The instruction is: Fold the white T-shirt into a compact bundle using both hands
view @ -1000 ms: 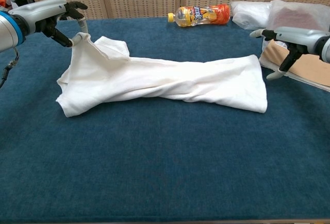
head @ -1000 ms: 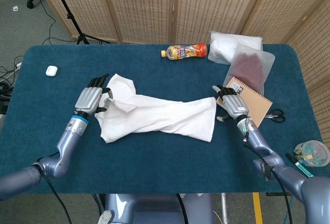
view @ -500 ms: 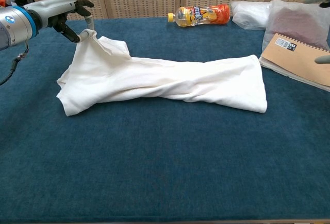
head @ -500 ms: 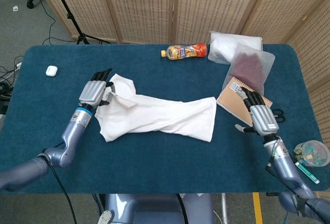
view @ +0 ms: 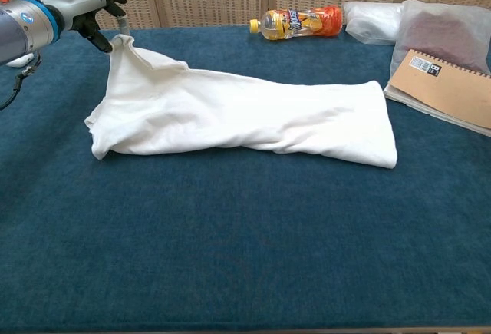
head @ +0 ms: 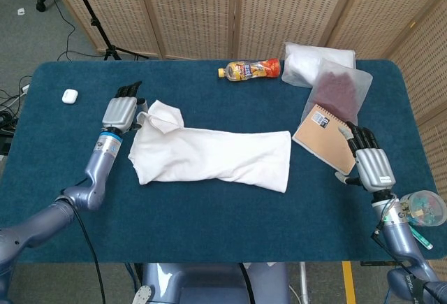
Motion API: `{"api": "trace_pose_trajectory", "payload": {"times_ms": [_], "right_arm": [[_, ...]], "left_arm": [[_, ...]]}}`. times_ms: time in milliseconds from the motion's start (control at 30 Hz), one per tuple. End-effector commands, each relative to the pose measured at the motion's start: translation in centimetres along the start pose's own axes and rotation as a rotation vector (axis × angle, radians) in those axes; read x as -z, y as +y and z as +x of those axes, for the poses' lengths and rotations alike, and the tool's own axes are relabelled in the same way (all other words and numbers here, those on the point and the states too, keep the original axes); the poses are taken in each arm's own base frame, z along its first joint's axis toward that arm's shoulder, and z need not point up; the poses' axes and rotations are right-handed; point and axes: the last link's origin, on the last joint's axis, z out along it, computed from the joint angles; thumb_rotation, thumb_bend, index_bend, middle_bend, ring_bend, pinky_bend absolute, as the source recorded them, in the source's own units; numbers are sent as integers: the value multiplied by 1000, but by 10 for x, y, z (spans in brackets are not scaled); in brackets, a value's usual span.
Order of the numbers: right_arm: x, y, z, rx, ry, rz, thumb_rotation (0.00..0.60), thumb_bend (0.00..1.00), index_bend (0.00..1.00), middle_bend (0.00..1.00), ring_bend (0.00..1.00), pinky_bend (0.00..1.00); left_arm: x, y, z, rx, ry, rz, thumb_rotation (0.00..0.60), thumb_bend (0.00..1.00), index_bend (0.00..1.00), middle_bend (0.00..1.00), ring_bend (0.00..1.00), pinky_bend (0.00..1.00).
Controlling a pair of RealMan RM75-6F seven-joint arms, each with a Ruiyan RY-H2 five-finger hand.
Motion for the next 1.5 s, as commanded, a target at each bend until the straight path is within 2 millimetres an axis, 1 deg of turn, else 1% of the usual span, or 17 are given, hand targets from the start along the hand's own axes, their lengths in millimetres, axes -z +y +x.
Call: {"api": "trace_pose_trajectory", "payload": {"times_ms": [33, 200, 433, 500, 533, 567, 600, 633, 667, 733, 800, 1067, 1200, 1300, 1333, 1433, 1500], "right_arm": [[-1, 1, -2, 3, -7, -1, 600, 103, 0, 0, 0, 0], [-2, 2, -3, 5, -12, -4, 600, 104, 0, 0, 0, 0], [-3, 4, -4, 5, -12, -13, 600, 105, 0, 0, 0, 0], [-3, 4, -4, 3, -13, -12, 600, 104, 0, 0, 0, 0], [-3, 4, -4, 2, -14, -11, 600, 104, 0, 0, 0, 0], [-3, 4, -4, 2, -14, -10, 600, 104, 0, 0, 0, 0], [-3, 4, -4, 3, -14, -10, 600, 105, 0, 0, 0, 0], [-3, 4, -4, 3, -14, -10, 600, 105, 0, 0, 0, 0], [-3, 4, -4, 1, -15, -9, 600, 105, 0, 0, 0, 0], [-3, 4, -4, 0, -15, -10, 600, 105, 0, 0, 0, 0], [-3, 4, -3, -1, -14, -10, 600, 105, 0, 0, 0, 0], [-2, 4, -3, 0, -19, -5, 600, 105, 0, 0, 0, 0], [-1, 1, -3, 1, -23, 8, 600, 99, 0, 0, 0, 0], [3, -2, -7, 17, -60, 39, 600, 94, 0, 0, 0, 0], [4, -3, -9, 23, -79, 52, 600, 95, 0, 0, 0, 0], [4, -4, -13, 49, -111, 85, 600, 96, 0, 0, 0, 0], [3, -8, -18, 89, -145, 141, 600, 98, 0, 0, 0, 0]], "left_arm": [[-5, -4, -5, 11, -10, 41, 600, 601, 750, 0, 0, 0], [-13, -11, -9, 18, -16, 89, 600, 601, 750, 0, 0, 0], [-23, -6, -18, 31, -3, 111, 600, 571, 750, 0, 0, 0], [-25, -3, -20, 42, 10, 115, 600, 533, 704, 0, 0, 0], [-26, -2, -20, 43, 14, 115, 600, 492, 639, 0, 0, 0], [-27, -1, -20, 43, 17, 113, 600, 438, 537, 0, 0, 0], [-28, 0, -20, 43, 27, 110, 600, 400, 466, 0, 0, 0], [-28, 0, -19, 36, 33, 106, 600, 345, 350, 0, 0, 0], [-29, 0, -19, 30, 37, 102, 600, 314, 272, 0, 0, 0], [-30, 1, -18, 27, 47, 93, 600, 257, 79, 0, 0, 0], [-30, 3, -17, 44, 62, 85, 600, 230, 10, 0, 0, 0], [-27, 3, -4, 142, 143, 32, 600, 178, 0, 0, 0, 0], [-18, -6, 6, 167, 189, -14, 600, 176, 0, 0, 0, 0], [2, -29, 12, 155, 215, -45, 600, 173, 0, 0, 0, 0], [12, -37, 15, 153, 217, -56, 600, 173, 0, 0, 0, 0], [34, -54, 23, 137, 223, -65, 600, 173, 0, 0, 0, 0], [56, -69, 30, 116, 233, -60, 600, 173, 0, 0, 0, 0]]}}
